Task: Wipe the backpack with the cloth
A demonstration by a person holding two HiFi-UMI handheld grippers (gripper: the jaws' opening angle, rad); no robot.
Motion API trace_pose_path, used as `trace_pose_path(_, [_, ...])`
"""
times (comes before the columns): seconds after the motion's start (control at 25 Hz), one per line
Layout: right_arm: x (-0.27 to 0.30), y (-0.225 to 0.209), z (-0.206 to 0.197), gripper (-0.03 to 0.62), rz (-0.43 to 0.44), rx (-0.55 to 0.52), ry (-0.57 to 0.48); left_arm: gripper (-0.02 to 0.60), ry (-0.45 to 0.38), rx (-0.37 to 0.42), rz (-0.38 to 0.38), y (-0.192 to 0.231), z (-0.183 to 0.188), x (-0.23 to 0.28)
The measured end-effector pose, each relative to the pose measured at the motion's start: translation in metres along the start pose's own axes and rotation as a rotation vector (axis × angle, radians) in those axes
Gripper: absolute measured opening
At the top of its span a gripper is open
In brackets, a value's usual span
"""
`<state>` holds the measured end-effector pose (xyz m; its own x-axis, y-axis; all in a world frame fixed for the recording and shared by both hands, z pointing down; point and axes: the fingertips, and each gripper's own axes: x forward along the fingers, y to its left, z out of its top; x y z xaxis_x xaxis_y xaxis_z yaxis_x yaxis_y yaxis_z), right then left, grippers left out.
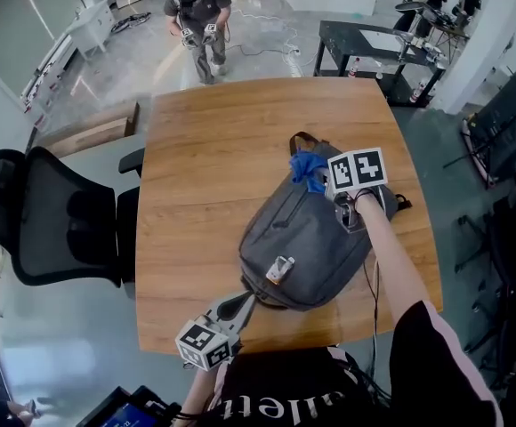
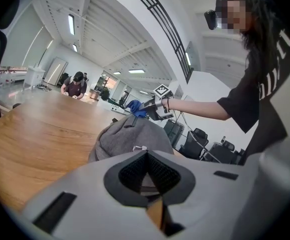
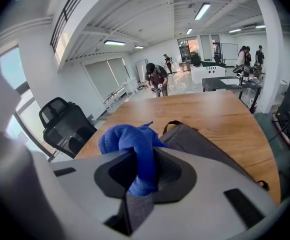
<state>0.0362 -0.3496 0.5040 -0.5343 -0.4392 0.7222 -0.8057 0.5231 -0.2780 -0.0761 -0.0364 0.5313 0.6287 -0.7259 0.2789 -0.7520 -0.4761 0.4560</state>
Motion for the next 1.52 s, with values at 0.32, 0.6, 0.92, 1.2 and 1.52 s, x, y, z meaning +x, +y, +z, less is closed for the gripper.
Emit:
trace_pose_path(0.32, [-0.043,-0.035,-0.03,0.078,0.013,0.066,-0.045,-0.002,0.017,0.016,-0.025,-0.002,0.003,0.011])
trace_pose_path(0.6, [-0.099,-0.078,-0.086,0.078,-0.077,0.123,-0.082,-0.002,0.045,0.031,-0.079,-0.021,0.0,0.033])
trace_pose_path(0.92, [-0.14,-0.111,-0.153,0.078,-0.117,0.302,-0.116,-0.002,0.092,0.042,-0.125,-0.043,-0.011,0.051])
trace_pose_path(1.2, [-0.14,-0.131,-0.206,0.078,-0.156,0.324,-0.021,-0.002,0.108,0.056,-0.163,-0.063,-0.015,0.072])
trace_pose_path(1.52, [-0.161,-0.129,-0.131,0.078,-0.136,0.126,-0.079,-0.002,0.105,0.043,-0.137,-0.069,-0.018,0.078])
